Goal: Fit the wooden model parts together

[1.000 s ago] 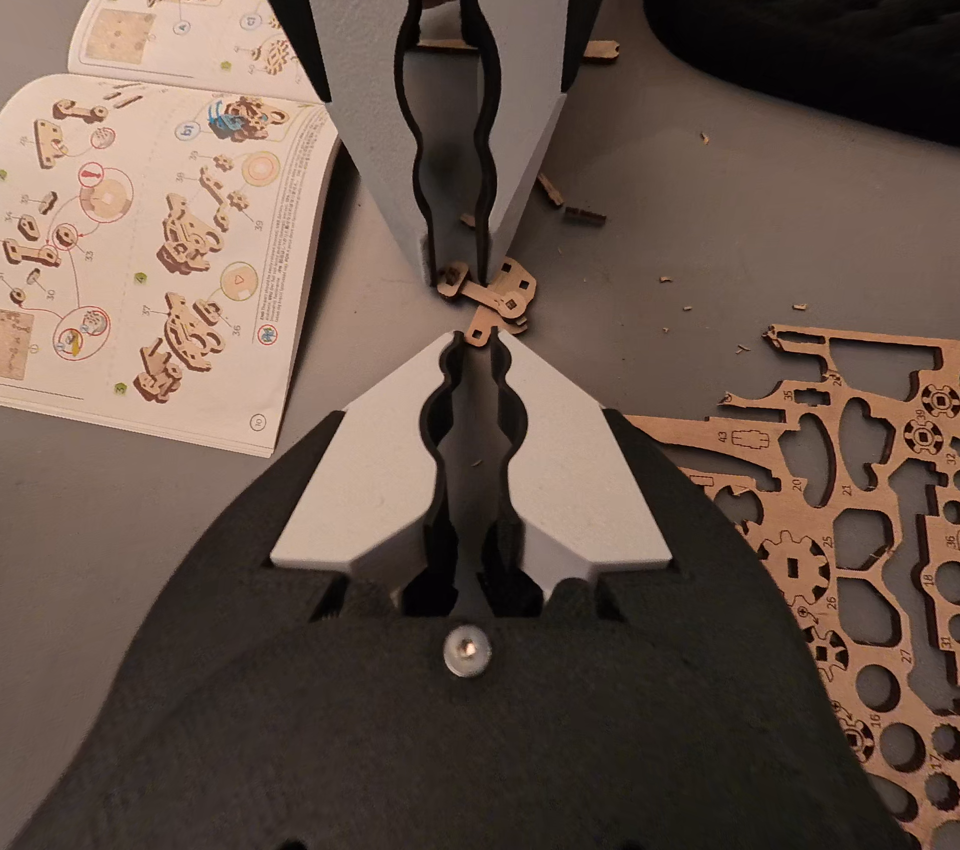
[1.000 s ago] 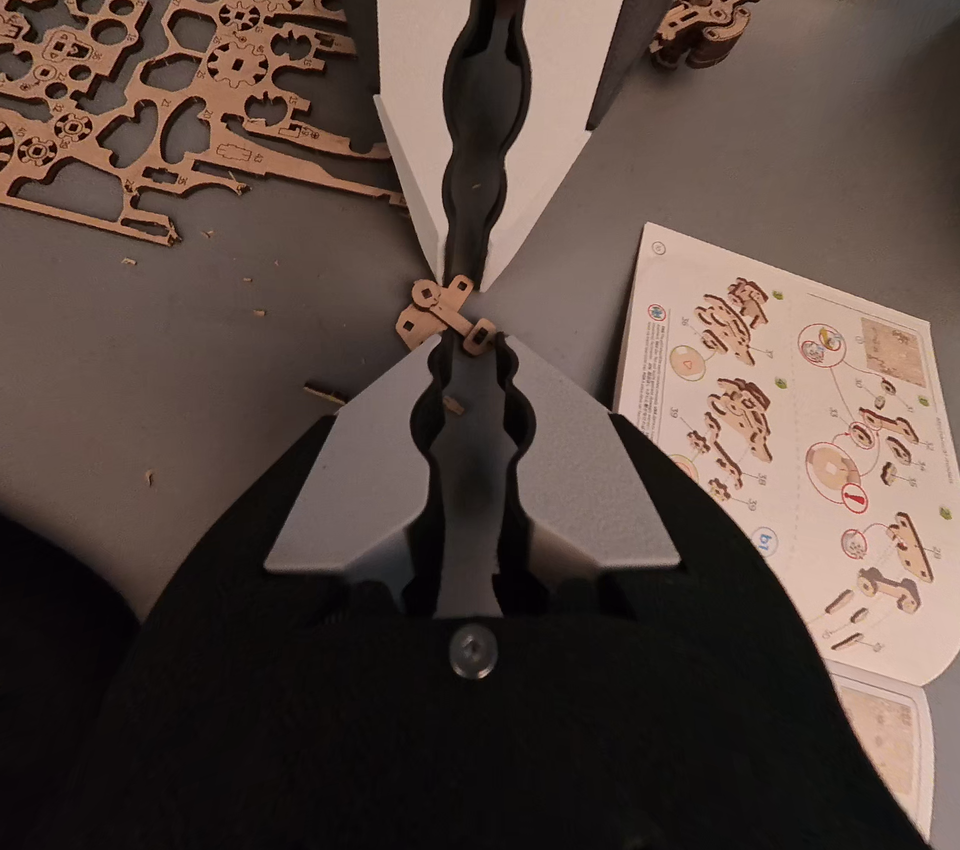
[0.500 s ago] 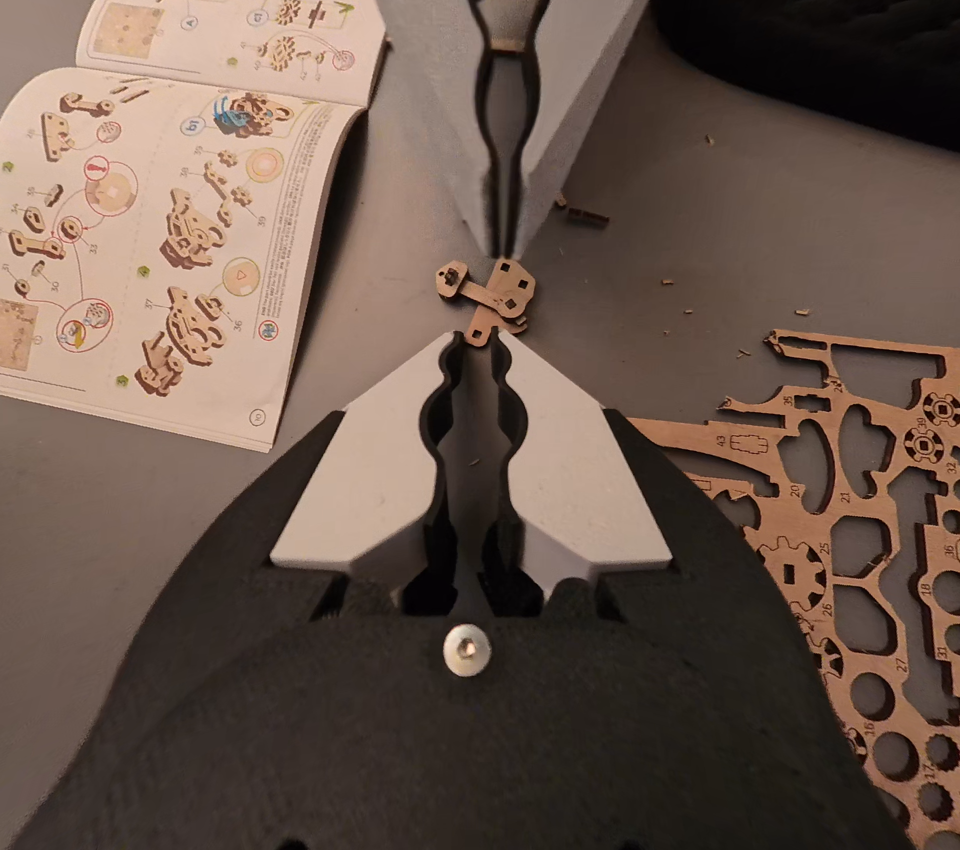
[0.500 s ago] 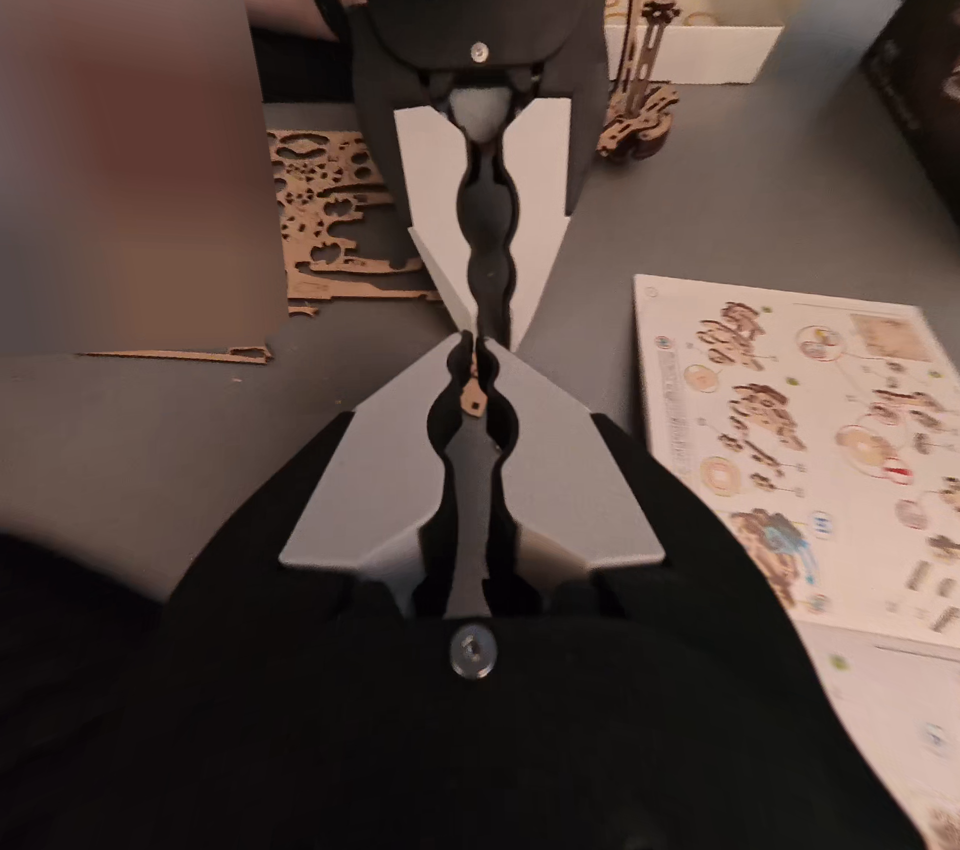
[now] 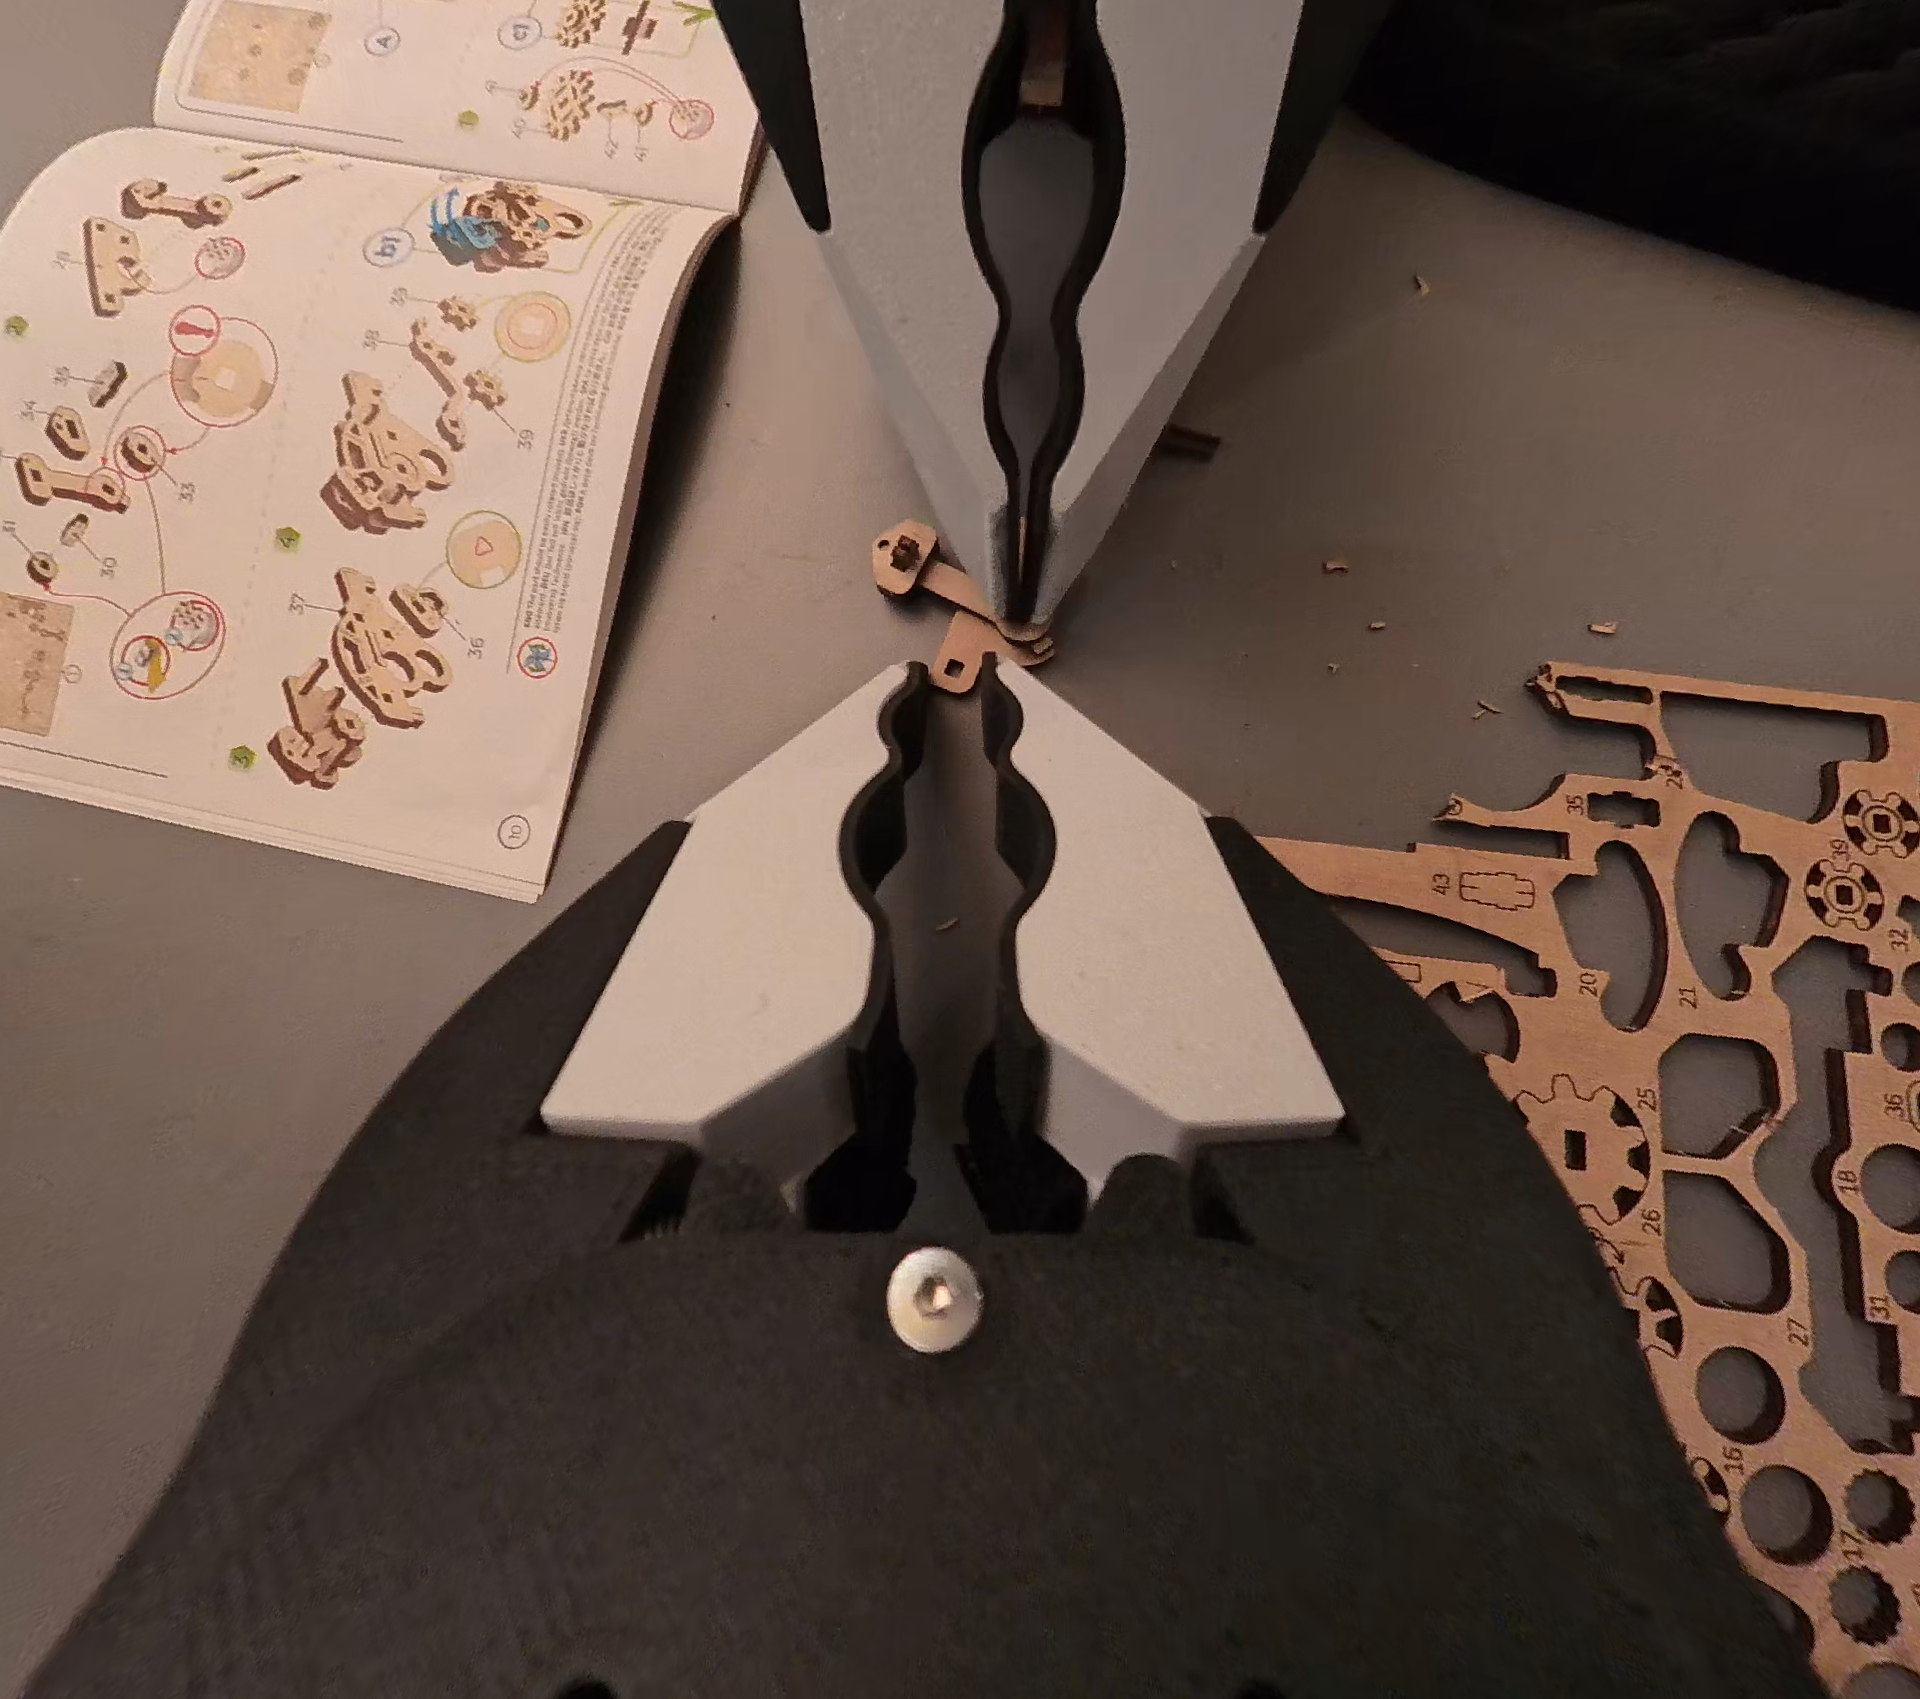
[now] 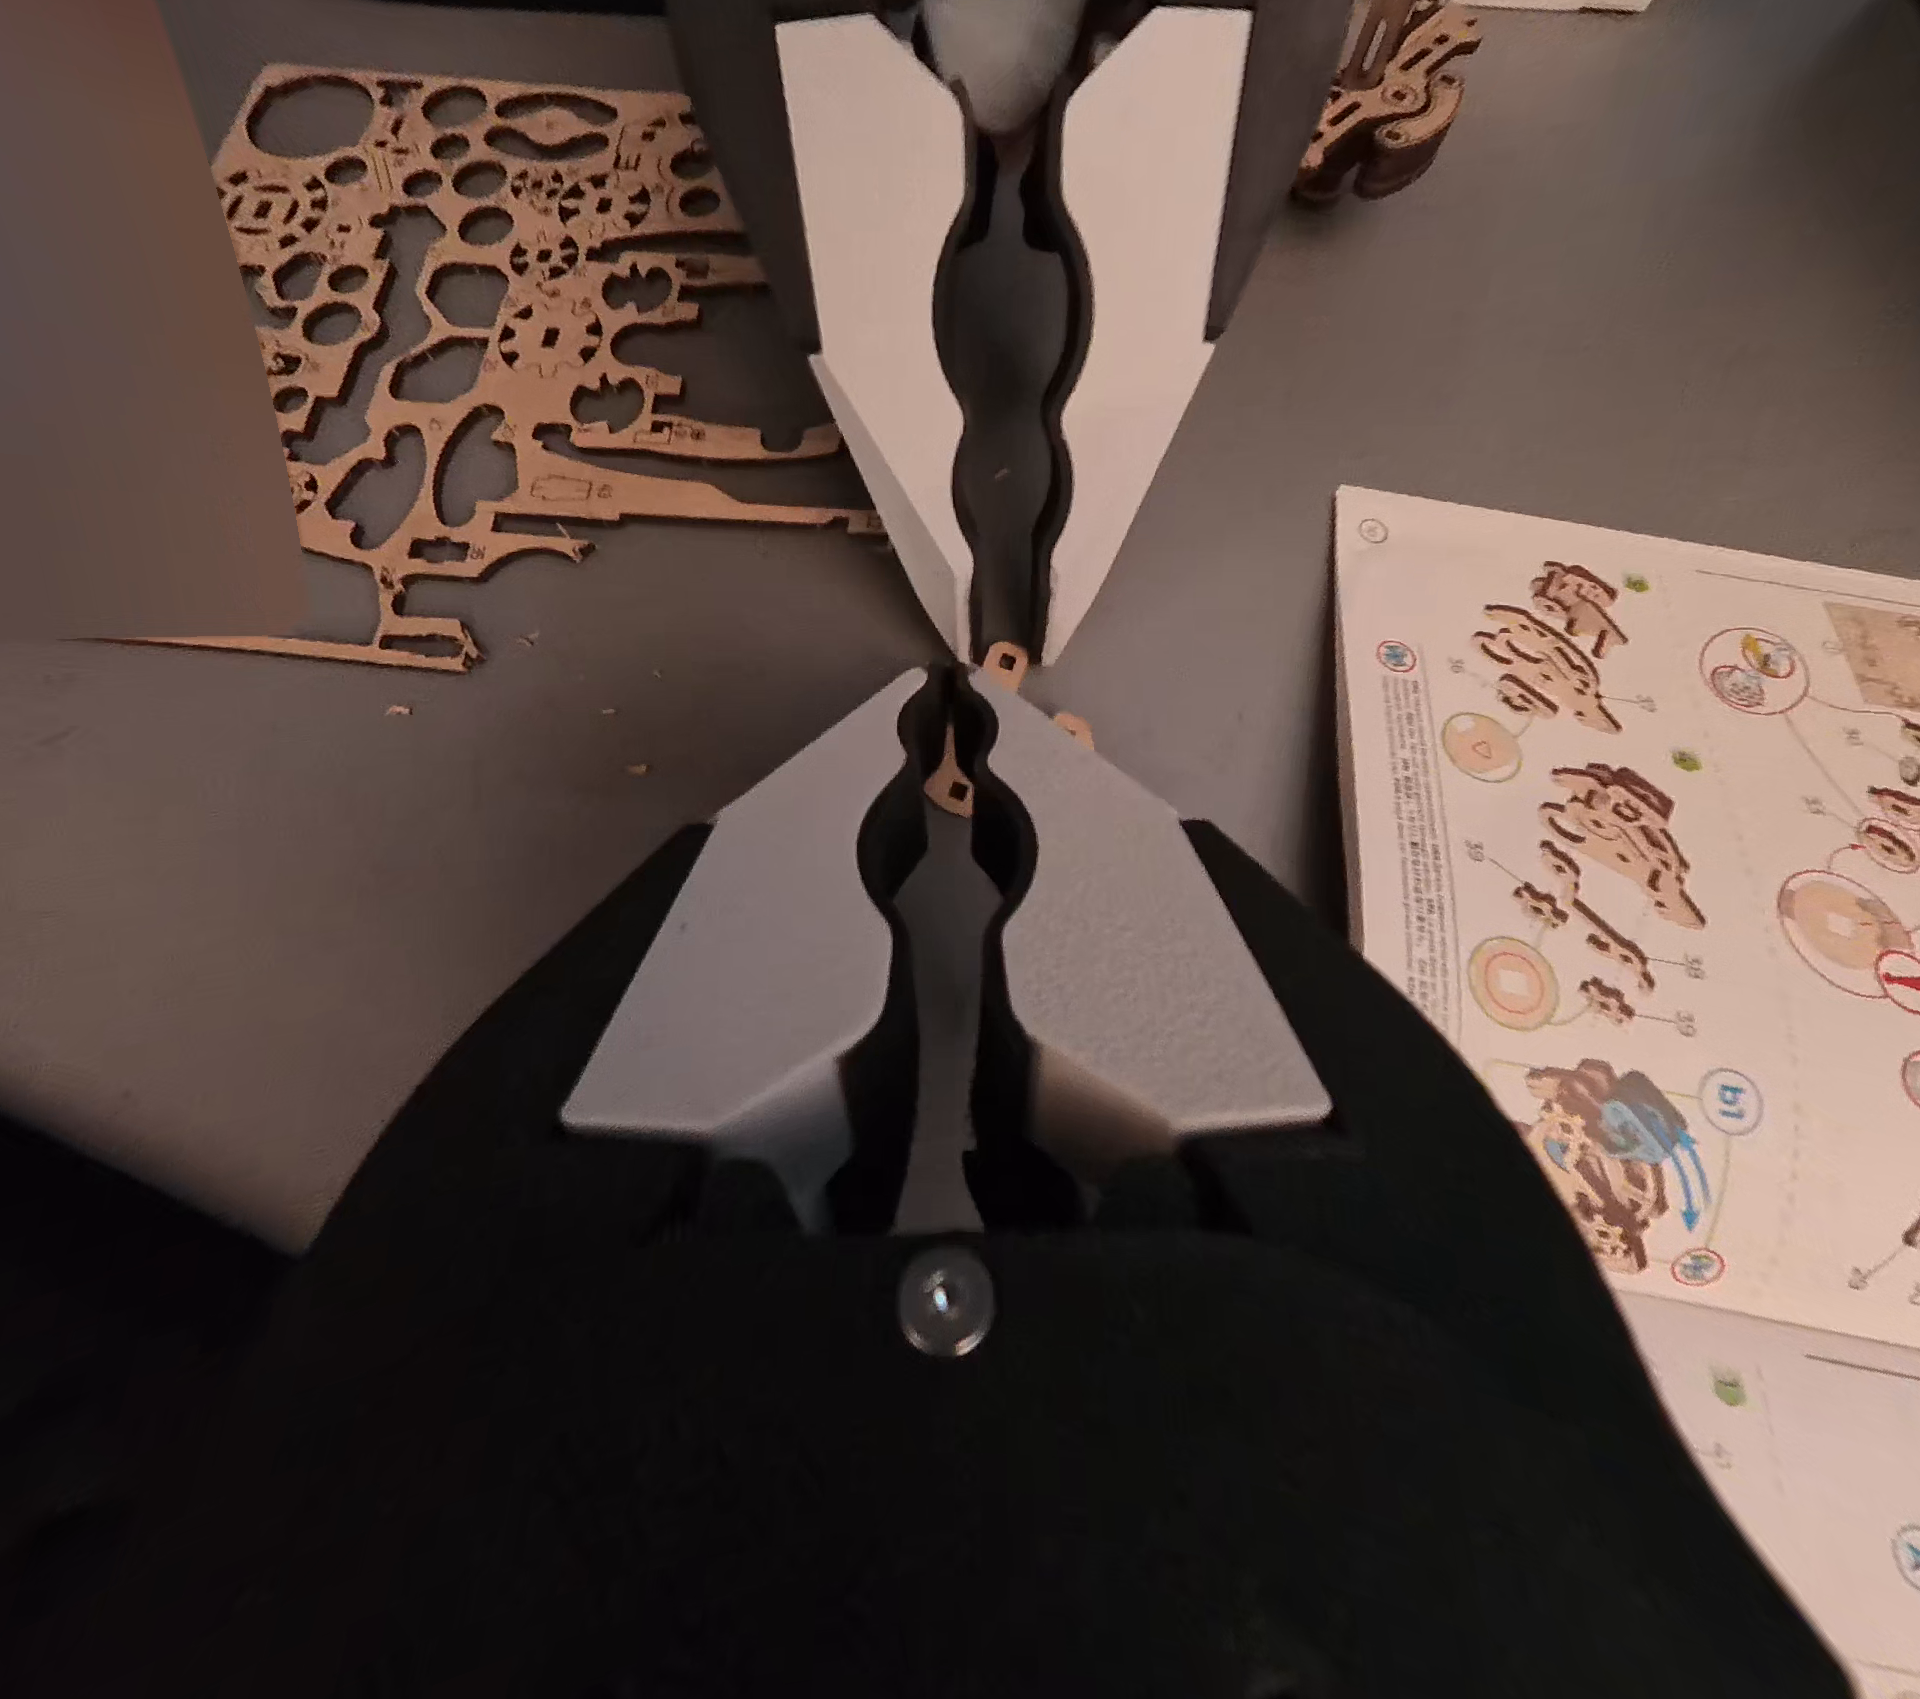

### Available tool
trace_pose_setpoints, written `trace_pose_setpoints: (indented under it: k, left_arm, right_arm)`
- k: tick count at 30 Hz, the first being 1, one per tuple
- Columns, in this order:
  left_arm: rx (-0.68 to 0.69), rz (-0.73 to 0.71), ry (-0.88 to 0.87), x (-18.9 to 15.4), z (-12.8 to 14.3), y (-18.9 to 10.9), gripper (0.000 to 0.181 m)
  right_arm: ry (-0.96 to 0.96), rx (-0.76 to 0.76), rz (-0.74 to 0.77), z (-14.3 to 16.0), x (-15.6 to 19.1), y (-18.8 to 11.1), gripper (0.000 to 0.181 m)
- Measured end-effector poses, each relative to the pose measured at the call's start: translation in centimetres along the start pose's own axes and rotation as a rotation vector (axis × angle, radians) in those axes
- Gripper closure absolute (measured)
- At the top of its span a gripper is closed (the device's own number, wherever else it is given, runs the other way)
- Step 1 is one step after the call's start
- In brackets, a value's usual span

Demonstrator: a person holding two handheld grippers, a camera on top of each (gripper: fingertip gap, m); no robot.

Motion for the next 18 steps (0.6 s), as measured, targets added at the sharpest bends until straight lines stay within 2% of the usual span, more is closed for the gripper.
trace_pose_setpoints:
  k: [8,12,18]
  left_arm:
    - [-0.001,-0.001,-0.003,0.0,0.0,0.0,0.173]
    - [-0.003,0.0,-0.004,0.0,0.0,0.0,0.173]
    - [-0.003,0.001,-0.006,0.0,0.0,0.0,0.173]
  right_arm:
    - [-0.026,-0.008,0.005,-0.1,0.0,0.0,0.181]
    - [-0.031,-0.081,0.015,-1.4,-0.1,-0.4,0.181]
    - [-0.016,-0.009,-0.005,0.1,0.1,0.0,0.181]
Point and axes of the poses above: each gripper's, where its closed fingertips meet, y out along the fingers, z out of its underside, x = y × z across the jaws, the point moved 2 cm from there along -y, back along the fingers, and after that the axes turned 11 degrees about -x, right-handed, at the moved point
